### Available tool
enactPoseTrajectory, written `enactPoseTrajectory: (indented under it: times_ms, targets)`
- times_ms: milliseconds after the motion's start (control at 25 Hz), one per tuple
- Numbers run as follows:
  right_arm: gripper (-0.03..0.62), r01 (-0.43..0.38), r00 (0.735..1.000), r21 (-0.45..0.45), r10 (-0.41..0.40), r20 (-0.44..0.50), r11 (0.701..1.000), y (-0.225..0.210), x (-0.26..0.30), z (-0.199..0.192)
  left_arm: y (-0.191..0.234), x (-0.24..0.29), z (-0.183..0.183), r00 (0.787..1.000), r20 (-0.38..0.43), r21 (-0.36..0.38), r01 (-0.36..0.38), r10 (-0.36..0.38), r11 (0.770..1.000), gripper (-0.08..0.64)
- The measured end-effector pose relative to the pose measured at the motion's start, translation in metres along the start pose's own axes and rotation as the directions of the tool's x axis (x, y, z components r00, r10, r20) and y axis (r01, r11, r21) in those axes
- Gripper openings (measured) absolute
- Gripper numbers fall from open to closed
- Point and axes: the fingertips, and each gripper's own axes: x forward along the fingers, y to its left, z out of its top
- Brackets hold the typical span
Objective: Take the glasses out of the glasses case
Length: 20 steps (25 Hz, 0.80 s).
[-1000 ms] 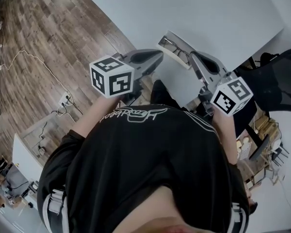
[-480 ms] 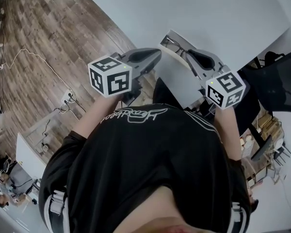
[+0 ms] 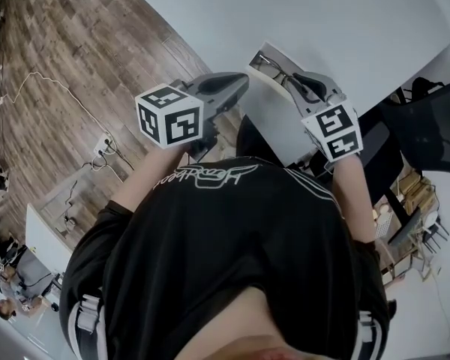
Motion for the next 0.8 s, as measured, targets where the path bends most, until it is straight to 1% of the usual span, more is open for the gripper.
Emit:
enactPoseTrajectory:
  times_ms: [40,120,200,400,520,640,800]
  targets:
    - [0.033,0.000,1.000,-0.014,0.000,-0.021,1.000,0.001,0.003,-0.002,0.002,0.000,-0.001,1.000,-0.001,-0.006,-0.003,0.003,1.000,0.008]
    - [0.072,-0.007,0.999,-0.010,0.006,-0.051,1.000,0.002,0.010,-0.006,0.006,-0.002,-0.004,1.000,-0.003,-0.016,-0.010,0.010,1.000,0.008]
    - [0.072,0.003,0.997,-0.012,-0.004,-0.074,1.000,0.000,0.015,-0.009,0.010,-0.002,-0.006,1.000,-0.002,-0.024,-0.016,0.016,1.000,0.008]
    - [0.072,0.031,0.988,-0.096,-0.045,-0.149,0.995,-0.004,0.025,-0.018,0.014,-0.002,-0.009,1.000,-0.007,-0.035,-0.017,0.017,0.999,0.008]
    - [0.072,0.043,0.977,-0.168,-0.076,-0.198,0.985,-0.005,0.030,-0.024,0.015,-0.003,-0.011,1.000,-0.013,-0.035,-0.018,0.018,0.999,0.008]
    - [0.072,0.053,0.968,-0.227,-0.105,-0.226,0.973,-0.006,0.033,-0.026,0.016,-0.005,-0.013,1.000,-0.012,-0.039,-0.023,0.023,0.999,0.008]
    - [0.072,0.071,0.958,-0.269,-0.141,-0.250,0.960,-0.010,0.036,-0.029,0.017,-0.007,-0.015,1.000,-0.012,-0.043,-0.028,0.027,0.999,0.008]
